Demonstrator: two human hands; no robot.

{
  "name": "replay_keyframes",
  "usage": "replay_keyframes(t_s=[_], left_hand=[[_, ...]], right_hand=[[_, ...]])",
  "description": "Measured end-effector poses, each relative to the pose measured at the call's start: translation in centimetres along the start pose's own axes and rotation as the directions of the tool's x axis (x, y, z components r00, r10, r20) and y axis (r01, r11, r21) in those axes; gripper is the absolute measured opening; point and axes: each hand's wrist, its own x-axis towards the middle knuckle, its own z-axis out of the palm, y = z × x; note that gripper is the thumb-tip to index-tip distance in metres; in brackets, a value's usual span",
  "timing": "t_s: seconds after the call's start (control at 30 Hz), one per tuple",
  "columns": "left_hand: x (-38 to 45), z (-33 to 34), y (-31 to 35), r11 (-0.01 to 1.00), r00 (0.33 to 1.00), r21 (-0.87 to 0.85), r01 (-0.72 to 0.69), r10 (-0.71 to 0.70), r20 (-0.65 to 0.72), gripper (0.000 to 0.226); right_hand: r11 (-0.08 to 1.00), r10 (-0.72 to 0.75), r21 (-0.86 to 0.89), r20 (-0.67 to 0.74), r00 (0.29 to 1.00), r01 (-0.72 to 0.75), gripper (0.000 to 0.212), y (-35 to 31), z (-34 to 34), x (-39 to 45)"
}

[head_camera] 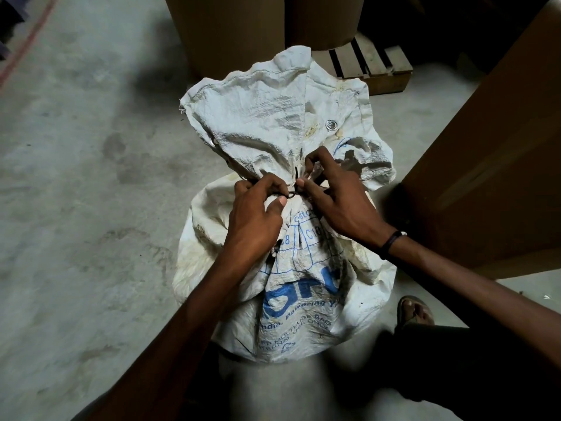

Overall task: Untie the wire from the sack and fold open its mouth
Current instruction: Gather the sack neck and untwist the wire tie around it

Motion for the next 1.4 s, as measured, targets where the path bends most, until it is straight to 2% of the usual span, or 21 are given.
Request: replay_keyframes(t_s=[0.17, 0.27, 0.4, 0.47, 0.6, 0.7, 0.77, 0.87, 0.93, 1.07, 1.2, 1.27, 1.4], left_hand=[[-0.2, -0.6, 0.9, 0.998, 0.996, -0.005, 0.066, -0.066, 0.062, 0.014], [-0.5, -0.6, 1.2, 0.995, 0.996, 0.080, 0.059, -0.063, 0.057, 0.016], [-0.3, -0.6, 1.1, 0.998, 0.998, 0.030, 0.061, -0.062, 0.030, 0.011], [-0.4, -0.6, 0.9, 0.998, 0.999, 0.039, 0.042, -0.043, 0.018, 0.011], [-0.8, -0.2, 0.8, 0.983, 0.999, 0.181, -0.033, 0.032, 0.006, 0.019], [-0.7, -0.5, 0.8, 0.987, 0.998, 0.150, -0.059, 0.061, -0.014, 0.018], [-0.3, -0.7, 0.9, 0.992, 0.999, 0.121, -0.035, 0.036, -0.002, 0.020], [0.1, -0.9, 1.1, 0.996, 0.997, 0.055, 0.076, -0.077, 0.007, 0.015], [0.0, -0.7, 1.0, 0.994, 0.994, 0.046, 0.102, -0.100, -0.049, 0.012], [-0.5, -0.2, 0.9, 0.978, 0.969, 0.186, 0.099, -0.052, -0.241, 0.011], [-0.6, -0.1, 0.9, 0.993, 0.964, 0.071, 0.091, -0.070, -0.256, 0.026], [-0.6, -0.2, 0.9, 0.987, 0.953, -0.035, 0.155, -0.159, -0.257, 0.032], [0.0, -0.6, 0.7, 0.941, 0.922, -0.150, 0.302, -0.329, -0.206, 0.029]], right_hand=[[0.998, 0.011, 0.063, -0.007, 1.000, -0.010, 0.010, 0.3, -0.2, -0.2], [0.998, 0.021, 0.060, -0.016, 1.000, -0.020, 0.009, 0.0, -0.1, -0.1], [0.994, 0.055, 0.094, -0.044, 0.998, -0.051, 0.007, -0.1, -0.3, 0.2], [0.994, 0.058, 0.090, -0.048, 0.997, -0.053, 0.003, -0.1, -0.4, 0.2], [0.996, 0.071, 0.059, -0.025, 0.997, -0.069, 0.008, 0.3, -0.3, 0.3], [0.996, 0.085, 0.005, -0.038, 0.996, -0.085, 0.012, 0.6, -0.4, 0.5], [0.996, 0.089, -0.007, -0.048, 0.995, -0.089, 0.012, 0.6, -0.4, 0.6], [0.996, 0.091, 0.014, -0.045, 0.995, -0.091, 0.012, 0.5, -0.3, 0.5], [0.997, 0.073, 0.016, -0.044, 0.996, -0.072, 0.012, 0.3, -0.1, 0.4], [0.999, 0.035, -0.019, -0.067, 0.997, -0.036, 0.013, 0.2, 0.2, 0.3], [0.999, 0.008, -0.032, -0.058, 0.998, -0.009, 0.012, 0.1, 0.3, 0.1], [0.999, 0.004, -0.038, -0.051, 0.999, -0.006, 0.011, 0.3, 0.3, 0.1], [0.999, 0.011, -0.041, -0.029, 1.000, -0.012, 0.013, 0.3, 0.4, 0.2]])
